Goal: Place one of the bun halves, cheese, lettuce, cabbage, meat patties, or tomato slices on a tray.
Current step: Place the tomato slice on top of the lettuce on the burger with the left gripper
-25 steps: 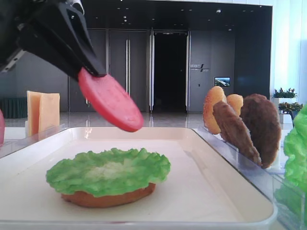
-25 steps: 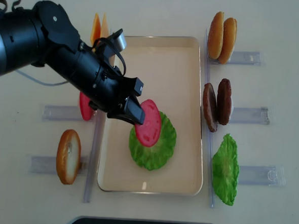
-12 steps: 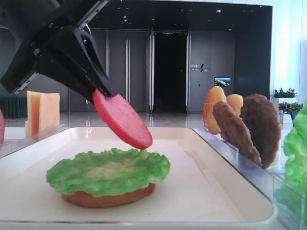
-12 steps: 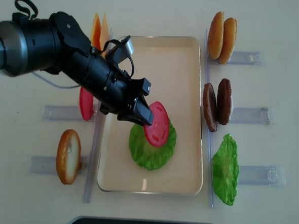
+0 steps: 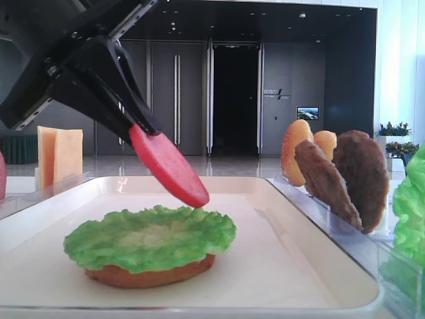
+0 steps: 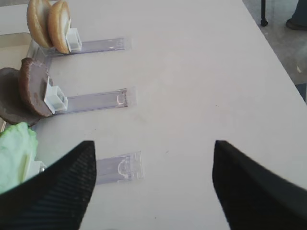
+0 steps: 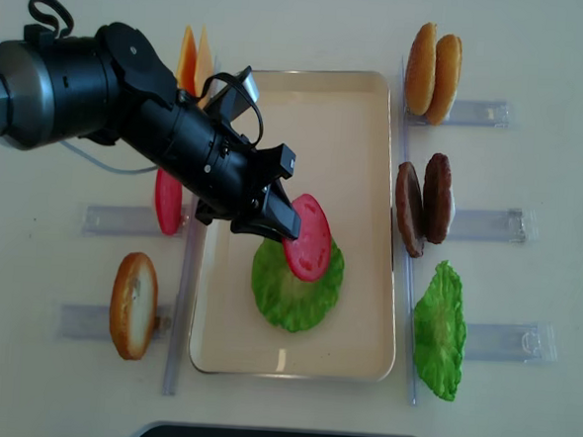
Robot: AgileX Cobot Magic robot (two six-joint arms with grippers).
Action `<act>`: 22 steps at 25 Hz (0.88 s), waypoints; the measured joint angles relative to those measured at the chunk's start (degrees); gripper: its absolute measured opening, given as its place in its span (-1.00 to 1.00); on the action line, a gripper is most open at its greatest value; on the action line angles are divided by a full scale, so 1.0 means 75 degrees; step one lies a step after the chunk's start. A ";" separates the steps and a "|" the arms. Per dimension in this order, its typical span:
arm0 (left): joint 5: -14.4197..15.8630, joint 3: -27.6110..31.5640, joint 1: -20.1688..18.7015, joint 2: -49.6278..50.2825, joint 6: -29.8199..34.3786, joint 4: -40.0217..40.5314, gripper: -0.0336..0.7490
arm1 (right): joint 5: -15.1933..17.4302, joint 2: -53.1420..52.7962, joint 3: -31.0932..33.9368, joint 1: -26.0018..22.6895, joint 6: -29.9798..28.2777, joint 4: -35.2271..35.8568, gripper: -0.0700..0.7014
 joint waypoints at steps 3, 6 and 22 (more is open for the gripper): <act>-0.0025 0.0000 0.0000 0.0000 -0.0590 0.0487 -0.76 | 0.0000 0.0000 0.0000 0.0000 0.0000 0.0000 0.51; -0.0038 0.0000 0.0000 0.0000 -0.0975 0.0957 -0.76 | 0.0000 0.0000 0.0000 0.0000 0.0000 0.0000 0.51; -0.0158 0.0000 0.0000 0.0000 -0.0648 0.0456 -0.76 | 0.0000 0.0000 0.0000 0.0000 0.0000 0.0000 0.51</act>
